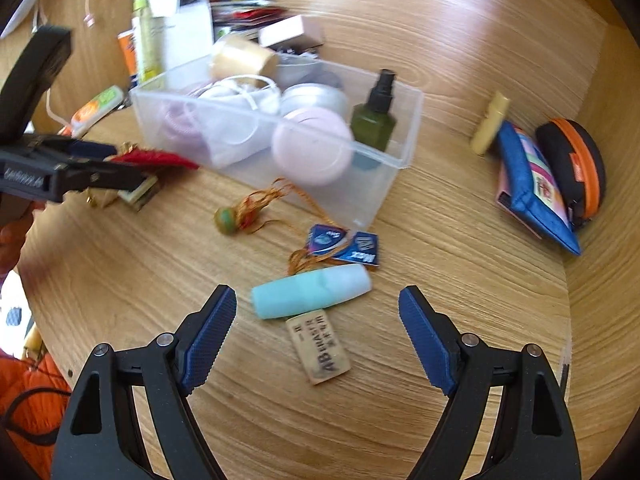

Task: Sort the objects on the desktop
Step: 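Withdraw both open grippers from the box toward the loose desk items, then grasp the red pouch with gold keychain with left while right grasps the teal tube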

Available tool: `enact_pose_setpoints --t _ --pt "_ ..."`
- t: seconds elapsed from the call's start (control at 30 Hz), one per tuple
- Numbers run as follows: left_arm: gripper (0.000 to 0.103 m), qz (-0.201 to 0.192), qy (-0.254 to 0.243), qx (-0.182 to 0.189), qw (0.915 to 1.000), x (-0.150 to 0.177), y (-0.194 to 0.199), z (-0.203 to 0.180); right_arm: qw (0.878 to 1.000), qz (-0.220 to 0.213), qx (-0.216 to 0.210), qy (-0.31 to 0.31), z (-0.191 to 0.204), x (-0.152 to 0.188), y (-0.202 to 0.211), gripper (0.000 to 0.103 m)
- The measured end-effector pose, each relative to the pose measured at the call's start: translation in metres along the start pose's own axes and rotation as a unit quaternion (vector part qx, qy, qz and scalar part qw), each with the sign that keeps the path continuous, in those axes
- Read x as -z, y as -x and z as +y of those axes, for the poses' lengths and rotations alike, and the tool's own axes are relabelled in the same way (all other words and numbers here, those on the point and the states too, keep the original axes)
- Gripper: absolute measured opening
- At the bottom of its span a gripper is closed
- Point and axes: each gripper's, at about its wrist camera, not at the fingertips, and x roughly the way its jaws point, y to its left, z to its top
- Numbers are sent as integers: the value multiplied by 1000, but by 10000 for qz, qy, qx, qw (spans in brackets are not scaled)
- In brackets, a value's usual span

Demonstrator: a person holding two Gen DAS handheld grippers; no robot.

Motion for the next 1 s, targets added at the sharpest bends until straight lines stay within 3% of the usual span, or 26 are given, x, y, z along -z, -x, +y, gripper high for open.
enact_pose_setpoints --t 0.2,0.5,0.63,0.7,0.93,1.0 --pt "99 243 115 119 9996 -7 -18 -1 9995 197 -196 153 0 -1 -11 81" --pt "97 132 112 210 9996 -10 -23 -2 9978 523 -398 123 -9 -3 -28 81" --pt "71 47 -20 121 9999 -12 -22 -3 9967 553 -582 101 -11 -5 -32 81" --pt "68 9 -180 46 9998 -10 -23 -7 9967 499 -626 143 -11 -6 -33 81" --pt "37 -64 -502 -106 9987 -5 -22 -9 9956 511 -779 91 -18 -9 -40 76" --pt "37 -70 -462 -53 9989 -6 -21 -7 9956 494 -785 93 -20 -12 -41 72"
